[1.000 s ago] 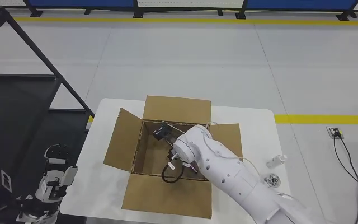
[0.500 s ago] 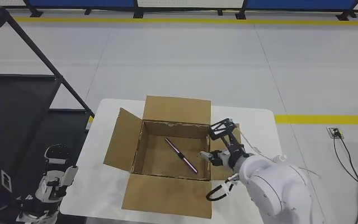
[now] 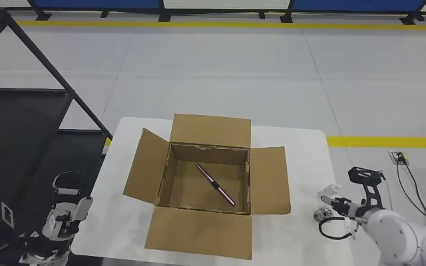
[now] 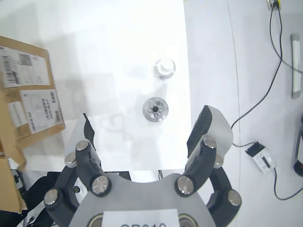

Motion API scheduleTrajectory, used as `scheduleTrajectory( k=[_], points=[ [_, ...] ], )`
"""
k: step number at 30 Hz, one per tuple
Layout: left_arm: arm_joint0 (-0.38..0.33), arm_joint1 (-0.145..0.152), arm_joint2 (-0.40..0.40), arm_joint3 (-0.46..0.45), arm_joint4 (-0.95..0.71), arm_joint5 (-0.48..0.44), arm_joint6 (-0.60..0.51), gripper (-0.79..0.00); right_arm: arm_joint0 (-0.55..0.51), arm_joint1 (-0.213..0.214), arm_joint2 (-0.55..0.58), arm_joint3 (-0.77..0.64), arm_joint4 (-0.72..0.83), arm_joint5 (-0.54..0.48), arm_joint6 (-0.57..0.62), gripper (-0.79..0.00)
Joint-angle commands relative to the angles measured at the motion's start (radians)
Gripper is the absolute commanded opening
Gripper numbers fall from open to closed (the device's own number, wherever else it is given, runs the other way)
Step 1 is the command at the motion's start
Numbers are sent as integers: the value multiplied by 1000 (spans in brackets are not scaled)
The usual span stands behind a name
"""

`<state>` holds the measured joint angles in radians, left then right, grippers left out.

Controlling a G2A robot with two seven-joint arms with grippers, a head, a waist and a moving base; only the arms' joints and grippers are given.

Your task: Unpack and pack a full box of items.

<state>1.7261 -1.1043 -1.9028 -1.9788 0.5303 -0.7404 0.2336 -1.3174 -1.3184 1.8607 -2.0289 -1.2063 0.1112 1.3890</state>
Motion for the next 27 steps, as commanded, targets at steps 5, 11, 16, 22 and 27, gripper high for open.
scheduleTrajectory(
  k=[5,11,16,22,27],
  points=[
    [0,0,0,0,0,0,0,0,-4,6,-2,147,40,-32,-30,0],
    [0,0,0,0,0,0,0,0,21,9,-39,251,77,-25,-83,0],
    [0,0,0,0,0,0,0,0,77,12,-88,344,52,9,-75,0],
    [0,0,0,0,0,0,0,0,108,18,-104,395,31,40,-78,-551],
    [0,0,0,0,0,0,0,0,96,23,-91,376,51,47,-84,-733]
  ],
)
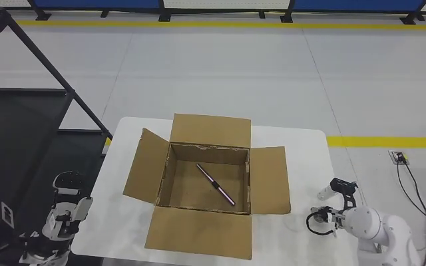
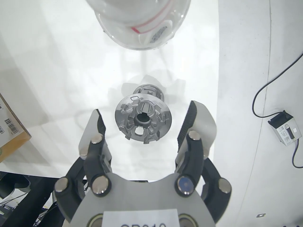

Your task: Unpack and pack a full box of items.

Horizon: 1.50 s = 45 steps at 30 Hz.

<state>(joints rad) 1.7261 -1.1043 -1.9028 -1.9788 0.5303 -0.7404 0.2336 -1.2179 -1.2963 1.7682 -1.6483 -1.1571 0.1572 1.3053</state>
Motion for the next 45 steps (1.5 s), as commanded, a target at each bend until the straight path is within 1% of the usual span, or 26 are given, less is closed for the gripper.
scheduleTrajectory(
  k=[1,3,5,15,19,22,26,28,32,36,40,45],
  points=[
    [0,0,0,0,0,0,0,0,-6,2,4,-12,8,2,-1,-742],
    [0,0,0,0,0,0,0,0,-14,4,8,-21,15,1,-3,-754],
    [0,0,0,0,0,0,0,0,-21,6,8,-34,18,5,-6,-785],
    [0,0,0,0,0,0,0,0,-69,15,30,-174,65,7,-18,-785],
    [0,0,0,0,0,0,0,0,-93,20,46,-276,118,-36,10,-785],
    [0,0,0,0,0,0,0,0,-112,24,49,-382,141,-53,23,-785],
    [0,0,0,0,0,0,0,0,-121,28,41,-523,139,-38,23,-785],
    [0,0,0,0,0,0,0,0,-112,30,15,-582,119,-19,25,-785],
    [0,0,0,0,0,0,0,0,-52,31,-68,-664,76,24,14,-785],
    [0,0,0,0,0,0,0,0,52,29,-189,-670,72,44,7,-785],
    [0,0,0,0,0,0,0,0,196,19,-361,-583,88,67,7,-785],
    [0,0,0,0,0,0,0,0,391,-11,-621,-373,85,99,13,-785]
  ],
)
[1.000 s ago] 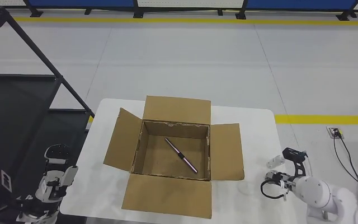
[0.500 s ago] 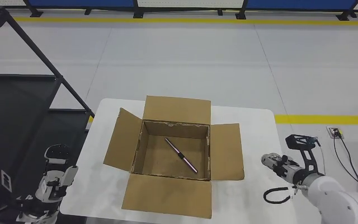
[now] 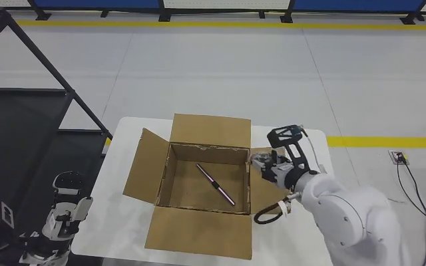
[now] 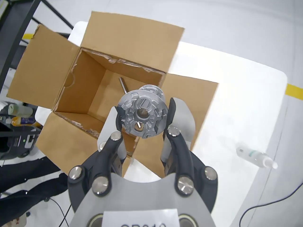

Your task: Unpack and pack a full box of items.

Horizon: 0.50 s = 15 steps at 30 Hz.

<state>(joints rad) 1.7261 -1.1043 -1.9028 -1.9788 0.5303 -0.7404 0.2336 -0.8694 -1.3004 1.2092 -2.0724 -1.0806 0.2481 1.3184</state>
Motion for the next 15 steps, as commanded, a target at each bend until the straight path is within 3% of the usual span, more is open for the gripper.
scheduleTrajectory(
  k=[1,7,15],
  points=[
    [0,0,0,0,0,0,0,0,80,-15,-116,103,2,11,1,-785],
    [0,0,0,0,0,0,0,0,253,-77,-366,401,24,46,-28,-785],
    [0,0,0,0,0,0,0,0,371,-155,-507,743,58,120,-128,-785]
  ],
)
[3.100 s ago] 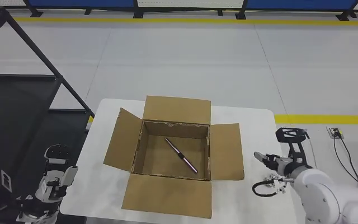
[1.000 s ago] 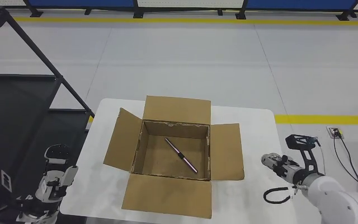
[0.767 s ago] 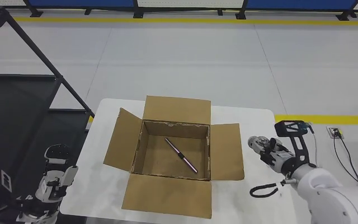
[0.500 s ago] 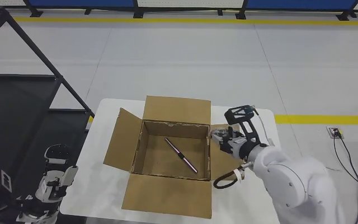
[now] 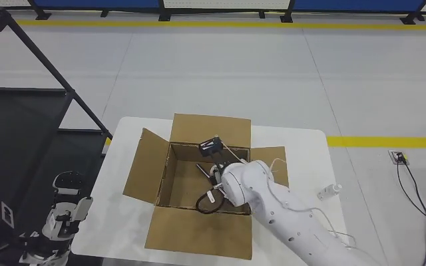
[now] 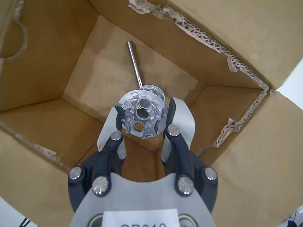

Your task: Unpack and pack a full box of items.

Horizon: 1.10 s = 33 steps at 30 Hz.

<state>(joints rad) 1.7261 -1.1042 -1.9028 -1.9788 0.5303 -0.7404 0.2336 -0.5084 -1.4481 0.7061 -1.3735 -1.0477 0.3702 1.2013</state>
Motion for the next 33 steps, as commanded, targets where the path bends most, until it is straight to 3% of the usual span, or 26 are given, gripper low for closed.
scheduleTrajectory(
  k=[1,3,10,14,17,21,23,25,28,33],
  points=[
    [0,0,0,0,0,0,0,0,22,-16,-10,86,36,-5,-27,-785],
    [0,0,0,0,0,0,0,0,37,-32,-9,152,108,-40,-48,-785],
    [0,0,0,0,0,0,0,0,74,-70,-33,328,129,-50,-138,-785],
    [0,0,0,0,0,0,0,0,84,-86,-33,381,145,-49,-166,-637],
    [0,0,0,0,0,0,0,0,89,-93,-30,397,145,-48,-168,-474],
    [0,0,0,0,0,0,0,0,87,-95,-20,389,135,-43,-163,-394],
    [0,0,0,0,0,0,0,0,81,-94,-13,371,128,-42,-154,-277],
    [0,0,0,0,0,0,0,0,74,-91,-4,350,115,-41,-140,-234],
    [0,0,0,0,0,0,0,0,62,-84,5,316,86,-42,-113,-99],
    [0,0,0,0,0,0,0,0,26,-65,53,185,53,-48,-79,-62]
  ],
)
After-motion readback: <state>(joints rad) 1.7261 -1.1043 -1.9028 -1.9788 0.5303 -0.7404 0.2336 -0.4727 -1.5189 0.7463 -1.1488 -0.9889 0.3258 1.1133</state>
